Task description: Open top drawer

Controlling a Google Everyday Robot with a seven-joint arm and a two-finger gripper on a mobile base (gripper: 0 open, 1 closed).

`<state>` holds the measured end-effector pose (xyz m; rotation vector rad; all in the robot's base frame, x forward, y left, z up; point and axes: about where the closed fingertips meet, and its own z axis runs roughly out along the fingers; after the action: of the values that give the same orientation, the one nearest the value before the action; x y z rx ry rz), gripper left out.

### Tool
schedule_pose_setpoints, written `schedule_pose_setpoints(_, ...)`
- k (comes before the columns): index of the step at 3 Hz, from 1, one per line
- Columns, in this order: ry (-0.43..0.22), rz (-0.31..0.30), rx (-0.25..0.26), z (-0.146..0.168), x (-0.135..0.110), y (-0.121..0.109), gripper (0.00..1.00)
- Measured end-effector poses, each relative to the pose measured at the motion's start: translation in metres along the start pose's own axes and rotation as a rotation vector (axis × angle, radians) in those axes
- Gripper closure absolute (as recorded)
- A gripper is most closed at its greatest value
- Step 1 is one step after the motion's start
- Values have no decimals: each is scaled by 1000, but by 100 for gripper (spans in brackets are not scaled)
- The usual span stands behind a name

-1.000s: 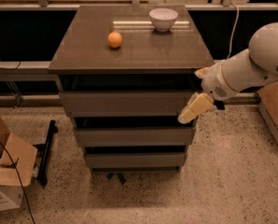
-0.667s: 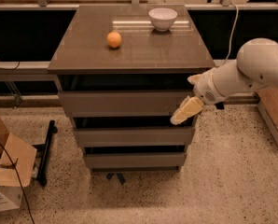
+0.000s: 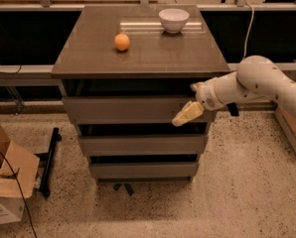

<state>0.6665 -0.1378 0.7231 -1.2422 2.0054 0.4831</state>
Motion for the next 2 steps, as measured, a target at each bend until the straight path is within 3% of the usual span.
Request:
schedule_pose_setpoints(1,-53,23,-3,25,3,-24,0)
schedule_pose_setpoints(2,-79,67,-31,53,14,-30,0)
